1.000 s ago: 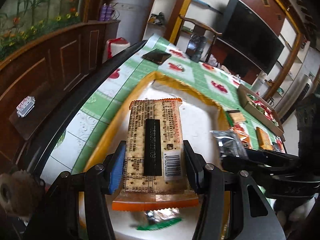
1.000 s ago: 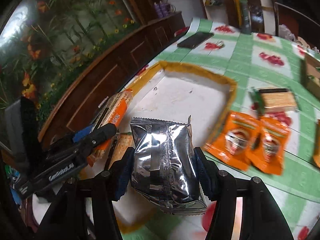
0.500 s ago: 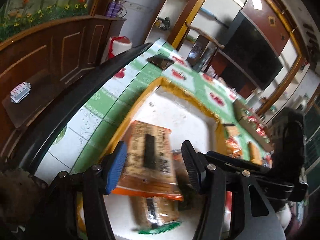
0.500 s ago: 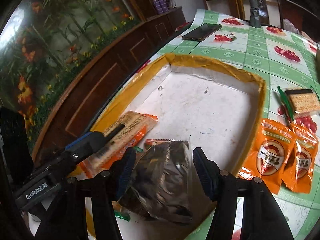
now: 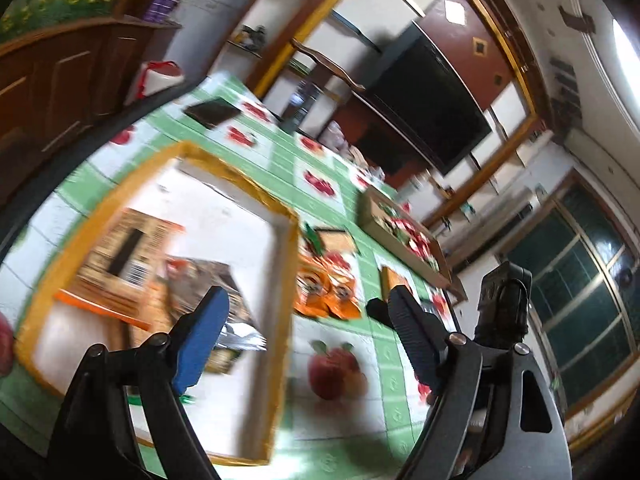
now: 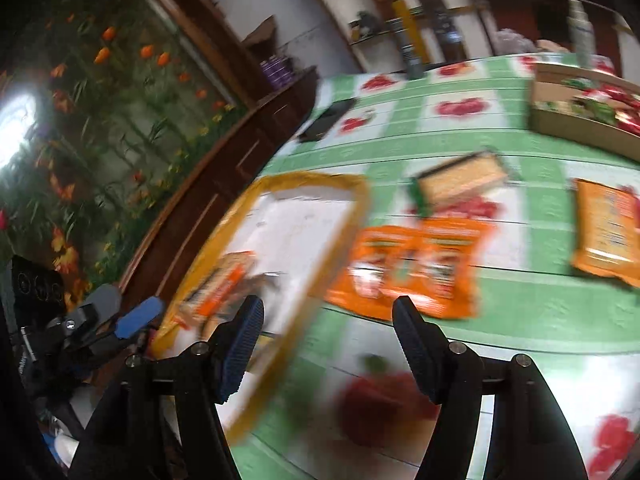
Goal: Organize snacks
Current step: 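Drop the biscuit pack and silver bag into the white tray with both grippers, then grasp the yellow biscuit pack with the right gripper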
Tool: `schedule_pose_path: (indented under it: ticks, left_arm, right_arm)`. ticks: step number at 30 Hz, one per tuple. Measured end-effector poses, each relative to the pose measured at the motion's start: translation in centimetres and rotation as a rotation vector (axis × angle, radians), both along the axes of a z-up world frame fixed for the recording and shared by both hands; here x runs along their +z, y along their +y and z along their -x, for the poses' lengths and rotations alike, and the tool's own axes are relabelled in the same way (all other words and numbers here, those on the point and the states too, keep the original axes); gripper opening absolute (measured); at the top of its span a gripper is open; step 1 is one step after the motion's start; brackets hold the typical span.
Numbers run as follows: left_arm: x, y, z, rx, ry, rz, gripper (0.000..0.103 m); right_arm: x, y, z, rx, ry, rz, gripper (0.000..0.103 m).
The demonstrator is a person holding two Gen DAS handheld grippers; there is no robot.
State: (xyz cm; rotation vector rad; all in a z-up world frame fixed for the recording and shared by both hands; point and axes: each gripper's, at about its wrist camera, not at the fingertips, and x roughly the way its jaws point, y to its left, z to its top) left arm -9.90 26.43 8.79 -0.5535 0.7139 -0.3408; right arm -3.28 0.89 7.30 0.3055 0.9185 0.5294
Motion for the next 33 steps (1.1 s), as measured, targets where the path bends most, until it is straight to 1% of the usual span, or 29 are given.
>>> schedule_pose_path:
  ticks: [1,6,9,11,14,17,20,23,26,28,29,31,32,33]
  left_arm:
    - [0.0,-0.5,-0.1,-0.008,0.006,-0.002,0.082]
    - [-0.3,-3.4,-0.2,-0.079,0.050,0.039,0.082]
    - [-0.7,-5.2,-0.5,-0.131,0.077,0.091,0.082]
    - [-0.9,-6.1,-0.6,-0.144,0.092,0.088,0.082]
    - [-1.2,-7.1,-0.6,-0.164,0.119,0.081,0.082]
    - [-1.3,-7.4,-0.5,-0.164,0.128,0.076,0.082]
    - [-1.3,-7.1,-0.3,-0.144,0.125,0.068,0.082]
    - [-1.5,-6.8,-0.3,-0.138,0.134,0.077,0.082]
    - [-1.7,-6.8,0.0,-0.144,0.138,0.074,0.082]
    - [-1.7,-6.8,0.1,-0.148,0.140,0.070,0.082]
    - [-1.7,-6.7,0.3,-0.147,0.141,0.068,0.082]
    - [-1.7,-6.4,0.3,-0.139,0.142,0.068,0.082]
    - [-1.7,-6.2,0.4,-0.136,0.142,0.067,0.082]
    - [-1.7,-6.0,0.4,-0.127,0.140,0.068,0.082]
  right_arm:
    - [-0.1,-1.0,0.1,-0.017,-0.002,0.005,0.069]
    - [-0.3,-9.1,0.4,-0.170,0.000,0.035,0.071]
    - [0.0,-13.2,0.1,-0.250,-0.008,0.068,0.071]
    - [0.0,-15.5,-0.3,-0.307,-0.004,0.072,0.071]
    - [-0.5,-17.8,-1.5,-0.363,0.009,0.080,0.071]
    - [-0.7,-18.3,-2.4,-0.370,0.020,0.081,0.071]
    - [-0.9,-16.5,-3.7,-0.327,0.026,0.078,0.071]
    - [-1.0,-15.2,-5.3,-0.340,0.031,0.122,0.071]
    - [-1.8,-14.0,-8.3,-0.380,0.038,0.233,0.070]
    - [-2.8,-13.6,-9.9,-0.397,0.074,0.291,0.070]
    - [-3.5,-13.5,-10.8,-0.405,0.106,0.314,0.071]
    - [-4.5,-13.2,-11.6,-0.396,0.143,0.341,0.069]
    - [-4.7,-13.0,-11.4,-0.384,0.140,0.335,0.069]
    - [-4.6,-12.8,-11.2,-0.376,0.133,0.335,0.066]
